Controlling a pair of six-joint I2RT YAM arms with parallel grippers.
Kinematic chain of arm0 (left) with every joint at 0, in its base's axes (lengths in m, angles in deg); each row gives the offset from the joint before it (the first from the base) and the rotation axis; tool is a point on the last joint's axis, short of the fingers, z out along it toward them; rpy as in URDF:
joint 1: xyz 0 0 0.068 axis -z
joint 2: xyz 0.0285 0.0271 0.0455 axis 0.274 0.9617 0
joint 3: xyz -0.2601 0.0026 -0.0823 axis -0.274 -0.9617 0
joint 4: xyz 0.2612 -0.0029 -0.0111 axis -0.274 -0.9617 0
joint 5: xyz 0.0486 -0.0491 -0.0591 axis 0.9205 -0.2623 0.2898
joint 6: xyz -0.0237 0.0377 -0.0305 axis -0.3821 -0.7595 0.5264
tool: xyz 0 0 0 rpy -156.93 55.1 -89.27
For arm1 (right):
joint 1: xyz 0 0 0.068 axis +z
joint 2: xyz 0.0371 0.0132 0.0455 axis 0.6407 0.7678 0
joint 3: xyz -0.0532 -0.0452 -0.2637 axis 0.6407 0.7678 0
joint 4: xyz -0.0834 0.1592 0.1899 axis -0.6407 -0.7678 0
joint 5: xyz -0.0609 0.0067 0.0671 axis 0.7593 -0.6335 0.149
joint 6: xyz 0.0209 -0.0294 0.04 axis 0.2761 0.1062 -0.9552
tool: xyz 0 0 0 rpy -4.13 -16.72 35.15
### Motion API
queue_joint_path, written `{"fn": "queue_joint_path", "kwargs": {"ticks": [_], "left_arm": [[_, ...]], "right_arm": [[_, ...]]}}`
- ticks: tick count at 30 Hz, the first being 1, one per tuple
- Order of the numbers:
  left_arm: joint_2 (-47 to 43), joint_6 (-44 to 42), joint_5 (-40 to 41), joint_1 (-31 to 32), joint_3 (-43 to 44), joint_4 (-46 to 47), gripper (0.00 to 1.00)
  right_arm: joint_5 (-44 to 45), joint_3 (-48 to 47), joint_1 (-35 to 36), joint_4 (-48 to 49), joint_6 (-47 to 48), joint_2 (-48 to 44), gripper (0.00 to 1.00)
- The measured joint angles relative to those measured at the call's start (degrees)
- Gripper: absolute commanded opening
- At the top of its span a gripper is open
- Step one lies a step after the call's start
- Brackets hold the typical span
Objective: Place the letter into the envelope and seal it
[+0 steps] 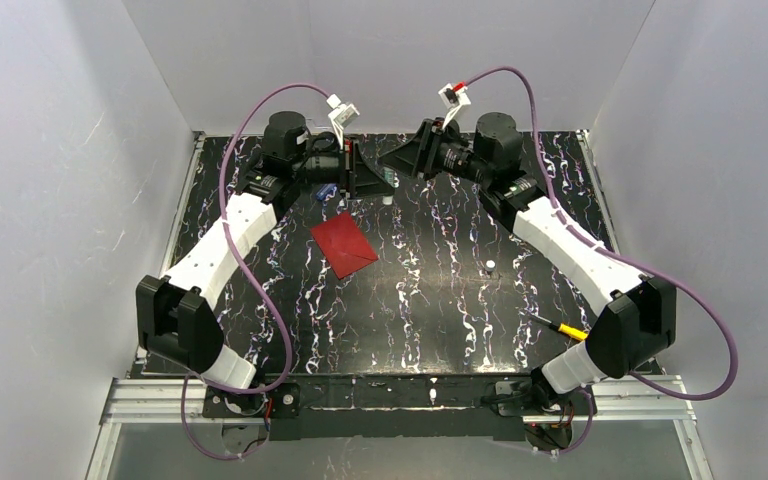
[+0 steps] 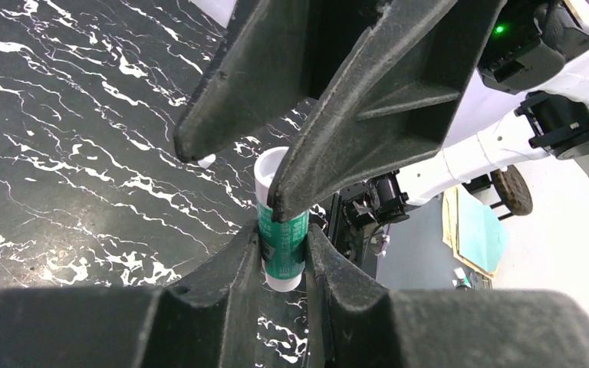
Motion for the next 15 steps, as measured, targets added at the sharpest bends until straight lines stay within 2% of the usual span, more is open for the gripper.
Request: {"fn": "queue_joint_path", "kwargs": {"ticks": [4,6,11,13,15], "left_arm": [[0.0,0.9,1.9,0.0,0.0,-0.1,0.00],[0.1,1.7,2.8,0.0,0.0,-0.2,0.04],[0.3,6.2,4.3,0.3,0.0,0.5,0.13],[0.7,8.3,4.7,0.3,0.0,1.3,0.13],[1.0,10.6,5.3,0.3,0.0,1.6,0.08]], "right_arm": [[0.9,0.0,0.7,0.5,-1.1,0.0,0.26],[0.9,-0.2,0.8,0.5,-1.3,0.0,0.21],[1.1,-0.2,0.7,0.8,-3.1,0.1,0.17],[1.8,0.3,0.6,1.8,-4.9,0.1,0.17],[2.6,1.4,0.4,3.3,-7.3,0.1,0.17]]}}
